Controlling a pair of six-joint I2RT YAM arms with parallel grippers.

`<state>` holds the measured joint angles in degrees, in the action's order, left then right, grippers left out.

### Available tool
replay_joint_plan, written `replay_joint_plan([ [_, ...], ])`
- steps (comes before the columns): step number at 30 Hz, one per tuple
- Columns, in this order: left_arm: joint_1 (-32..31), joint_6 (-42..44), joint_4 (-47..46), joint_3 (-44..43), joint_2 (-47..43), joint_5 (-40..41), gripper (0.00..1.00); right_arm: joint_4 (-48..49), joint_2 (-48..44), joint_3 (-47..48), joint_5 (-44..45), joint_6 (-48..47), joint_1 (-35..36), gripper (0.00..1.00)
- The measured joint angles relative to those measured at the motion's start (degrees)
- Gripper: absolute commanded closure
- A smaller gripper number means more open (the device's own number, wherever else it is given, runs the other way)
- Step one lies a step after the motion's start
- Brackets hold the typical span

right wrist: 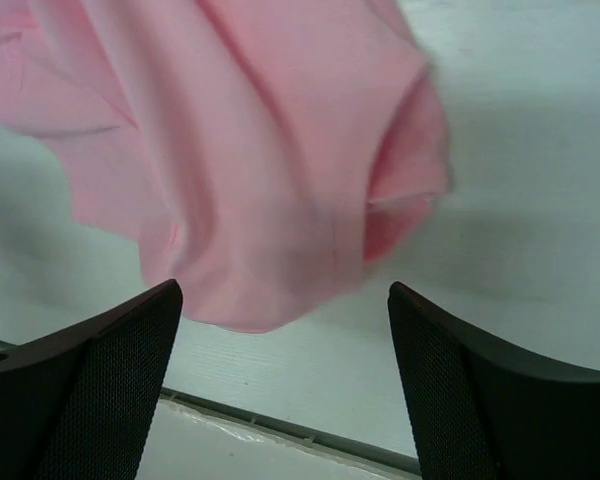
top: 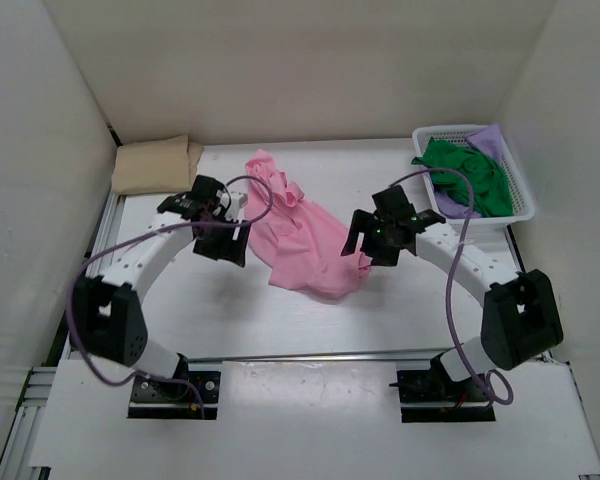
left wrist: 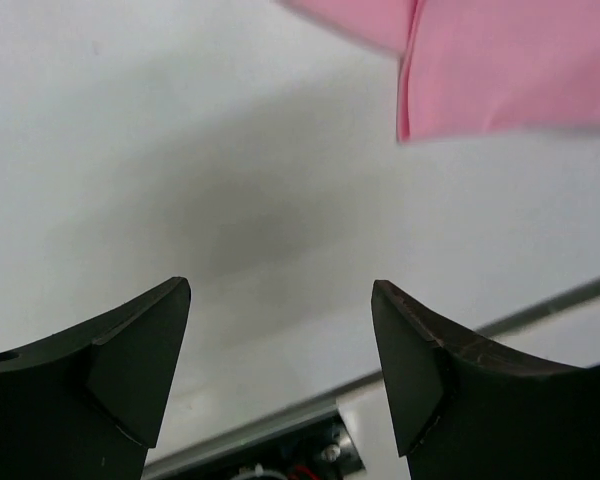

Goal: Fold and stack the t-shirts
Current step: Flatten out the tshirt

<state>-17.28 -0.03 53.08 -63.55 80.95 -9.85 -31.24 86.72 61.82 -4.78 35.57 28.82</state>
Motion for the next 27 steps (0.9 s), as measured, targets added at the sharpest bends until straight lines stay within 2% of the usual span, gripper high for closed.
replay_joint_plan([
  [2,0.11,0.04,-0.96,-4.20,5.49,0.31,0.16,1.03,-2.93,-2.84,0.87,2.54,-0.83,0.13],
  [7,0.74,0.04,-3.52,-16.52,20.50,2.14,0.16,5.27,0.63,-3.10,0.24,8.87,6.21,0.13],
  [10,1.07,0.04,-3.89,-22.34,26.49,2.97,0.09,5.60,4.68,-3.13,0.44,16.48,8.02,0.13],
  [11,1.09,0.07,-4.26,-24.30,28.33,3.10,0.00,5.35,5.86,-3.13,0.66,19.06,8.13,0.13],
  [13,0.81,-0.02,-4.83,-26.86,30.71,3.50,0.00,4.83,7.65,-3.23,1.36,23.67,8.46,0.13],
  [15,-0.20,0.00,-5.68,-28.72,32.92,4.57,0.00,4.24,8.72,-3.37,2.05,26.84,8.81,0.26],
  [17,-1.60,0.02,-6.27,-29.86,34.97,6.14,0.02,3.87,10.03,-3.34,2.45,28.46,9.16,0.47],
  [18,-2.29,0.00,-6.67,-30.23,36.11,6.58,0.05,3.43,10.80,-3.15,2.80,28.76,9.20,0.68],
  [20,-3.21,0.00,-7.28,-30.38,38.07,7.21,0.34,2.12,12.46,-2.58,3.65,28.81,9.49,0.87],
  [21,-3.67,-0.22,-7.28,-30.29,39.19,7.28,0.45,1.22,13.14,-2.29,4.48,28.33,9.51,1.00],
  [23,-3.98,-0.33,-7.54,-29.09,40.17,6.91,0.64,-0.09,13.29,-2.03,6.25,27.23,9.27,1.00],
  [24,-3.96,-0.15,-7.96,-27.63,40.11,6.32,0.90,-1.11,13.25,-1.49,7.50,26.08,8.87,1.00],
  [27,-3.98,-0.04,-9.01,-22.84,37.31,4.20,0.90,-3.43,13.14,1.70,11.04,21.35,6.38,1.00],
])
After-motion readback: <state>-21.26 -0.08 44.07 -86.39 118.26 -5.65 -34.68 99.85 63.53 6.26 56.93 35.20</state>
